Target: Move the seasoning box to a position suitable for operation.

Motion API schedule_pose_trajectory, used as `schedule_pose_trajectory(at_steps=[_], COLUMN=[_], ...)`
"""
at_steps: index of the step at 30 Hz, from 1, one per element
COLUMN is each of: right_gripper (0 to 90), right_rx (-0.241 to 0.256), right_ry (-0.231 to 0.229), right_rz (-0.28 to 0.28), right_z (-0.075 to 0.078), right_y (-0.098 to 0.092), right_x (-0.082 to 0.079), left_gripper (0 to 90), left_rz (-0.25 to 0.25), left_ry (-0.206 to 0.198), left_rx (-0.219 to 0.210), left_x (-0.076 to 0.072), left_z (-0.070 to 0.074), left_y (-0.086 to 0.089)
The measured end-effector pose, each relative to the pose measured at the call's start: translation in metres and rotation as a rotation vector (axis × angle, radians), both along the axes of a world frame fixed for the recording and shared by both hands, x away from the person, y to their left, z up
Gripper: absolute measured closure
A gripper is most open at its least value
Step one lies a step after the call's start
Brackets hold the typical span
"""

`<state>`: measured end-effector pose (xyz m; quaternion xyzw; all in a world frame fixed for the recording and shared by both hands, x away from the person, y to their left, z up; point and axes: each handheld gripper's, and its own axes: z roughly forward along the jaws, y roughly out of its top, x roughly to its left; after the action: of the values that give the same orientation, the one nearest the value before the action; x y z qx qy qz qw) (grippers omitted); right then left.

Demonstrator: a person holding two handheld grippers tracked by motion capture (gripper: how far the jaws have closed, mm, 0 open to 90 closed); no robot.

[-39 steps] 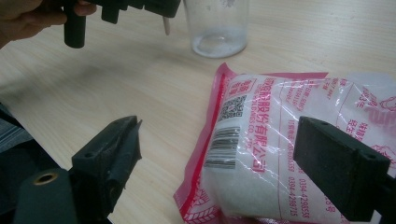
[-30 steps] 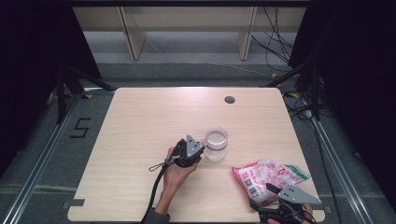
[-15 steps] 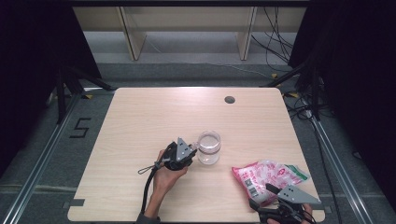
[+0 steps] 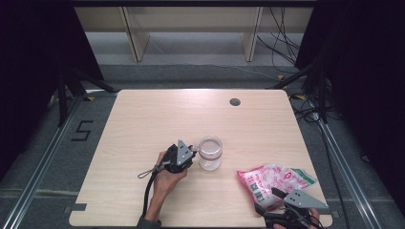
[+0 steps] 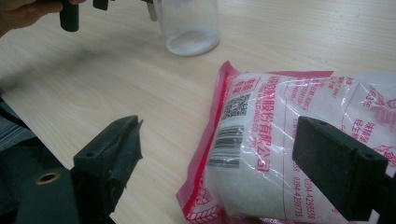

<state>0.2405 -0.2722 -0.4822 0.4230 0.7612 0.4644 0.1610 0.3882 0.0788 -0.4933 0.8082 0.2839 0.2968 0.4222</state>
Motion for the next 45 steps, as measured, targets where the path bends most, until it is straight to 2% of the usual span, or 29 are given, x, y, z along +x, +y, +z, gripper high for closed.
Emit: schedule_pose_trajectory(at_steps=[1, 2, 5, 6, 7, 10, 12, 14, 15, 16, 19, 21, 22, 24, 25, 26, 27, 28, 30, 31, 33, 35, 36, 38, 39, 40, 41, 44, 45], right_gripper=[16.3, 16.3, 16.3, 16.3, 16.3, 16.3, 16.3, 16.3, 16.3, 16.3, 16.3, 16.3, 16.3, 16.3, 16.3, 16.3, 16.3, 16.3, 16.3, 16.3, 16.3, 16.3, 16.3, 16.2, 16.2, 16.2, 16.2, 16.1, 16.1], right_rx=[0.001, -0.014, -0.008, -0.008, -0.006, -0.016, -0.016, -0.004, -0.008, -0.008, 0.003, -0.007, -0.005, -0.013, -0.005, -0.008, -0.008, -0.011, -0.011, -0.002, -0.003, 0.007, 0.007, 0.0, 0.0, 0.002, 0.013, -0.003, -0.003], right_ry=[0.001, -0.023, -0.016, -0.016, -0.027, -0.025, -0.02, -0.018, -0.022, -0.022, -0.008, -0.027, -0.003, -0.016, -0.022, -0.032, -0.032, -0.021, -0.02, -0.031, -0.032, -0.015, -0.015, -0.031, -0.031, -0.027, -0.009, -0.027, -0.027], right_rz=[0.001, 0.016, 0.01, 0.01, 0.017, 0.019, 0.021, 0.014, 0.013, 0.013, 0.008, 0.019, 0.009, 0.013, 0.018, 0.017, 0.017, 0.018, 0.016, 0.018, 0.012, 0.005, 0.005, 0.02, 0.02, 0.013, 0.003, 0.008, 0.008], right_z=[0.0, 0.0, 0.0, 0.0, -0.001, -0.001, -0.001, -0.001, -0.002, -0.002, -0.001, -0.001, -0.001, -0.001, -0.001, -0.001, -0.001, -0.001, -0.001, -0.002, -0.002, -0.002, -0.002, -0.002, -0.002, -0.002, -0.002, -0.002, -0.002], right_y=[0.0, -0.002, 0.0, 0.0, -0.001, -0.001, 0.0, 0.001, 0.001, 0.001, 0.002, 0.0, 0.0, 0.0, 0.0, 0.0, 0.0, -0.001, -0.002, -0.002, -0.002, -0.001, -0.001, -0.002, -0.002, -0.002, -0.001, -0.002, -0.002], right_x=[0.0, 0.002, 0.001, 0.001, 0.002, 0.002, 0.002, 0.002, 0.002, 0.002, 0.001, 0.002, 0.001, 0.002, 0.003, 0.002, 0.002, 0.002, 0.002, 0.003, 0.003, 0.001, 0.001, 0.003, 0.003, 0.003, 0.001, 0.002, 0.002], left_gripper=[73.7, 73.7, 73.7, 73.7, 73.8, 73.7, 73.5, 73.1, 73.3, 73.3, 72.9, 72.3, 72.1, 72.1, 72.2, 72.2, 72.2, 72.2, 72.3, 72.3, 71.8, 67.5, 67.5, 59.2, 59.2, 53.0, 47.7, 35.4, 35.4], left_rz=[-0.005, -0.005, -0.009, -0.029, -0.034, -0.04, -0.04, -0.035, -0.048, -0.052, -0.059, -0.074, -0.081, -0.085, -0.078, -0.078, -0.078, -0.058, -0.034, -0.044, -0.043, -0.045, -0.055, -0.047, -0.042, -0.02, -0.018, -0.013, -0.019], left_ry=[0.005, 0.005, 0.011, -0.003, -0.002, 0.004, -0.006, 0.009, 0.012, 0.011, 0.008, 0.009, 0.006, 0.003, 0.018, 0.018, 0.018, 0.005, -0.001, 0.012, 0.015, 0.022, 0.024, 0.027, 0.025, 0.04, 0.043, 0.059, 0.068], left_rx=[-0.008, -0.008, -0.024, -0.012, -0.038, -0.041, -0.018, -0.025, -0.025, -0.033, -0.016, -0.011, 0.0, 0.008, -0.009, 0.015, 0.015, 0.035, 0.044, 0.053, 0.038, 0.028, 0.041, 0.055, 0.045, 0.022, 0.03, -0.03, -0.044], left_x=[-0.002, -0.002, -0.006, -0.007, -0.011, -0.013, -0.009, -0.008, -0.007, -0.007, -0.009, -0.012, -0.013, -0.012, -0.012, -0.011, -0.011, -0.011, -0.011, -0.011, -0.012, -0.012, -0.012, -0.014, -0.015, -0.016, -0.017, -0.019, -0.02], left_z=[0.0, 0.0, -0.001, 0.001, 0.001, 0.001, 0.0, -0.001, -0.001, -0.001, -0.001, 0.0, -0.001, 0.0, -0.001, 0.001, 0.001, 0.001, 0.0, 0.001, 0.0, 0.001, 0.002, 0.004, 0.004, 0.005, 0.007, 0.01, 0.011], left_y=[0.0, 0.0, 0.0, 0.002, 0.002, 0.001, 0.002, 0.001, 0.001, -0.001, -0.002, -0.003, -0.004, -0.005, -0.006, -0.004, -0.004, -0.004, -0.005, -0.003, -0.004, -0.003, -0.002, 0.0, 0.0, 0.0, 0.002, 0.006, 0.007])
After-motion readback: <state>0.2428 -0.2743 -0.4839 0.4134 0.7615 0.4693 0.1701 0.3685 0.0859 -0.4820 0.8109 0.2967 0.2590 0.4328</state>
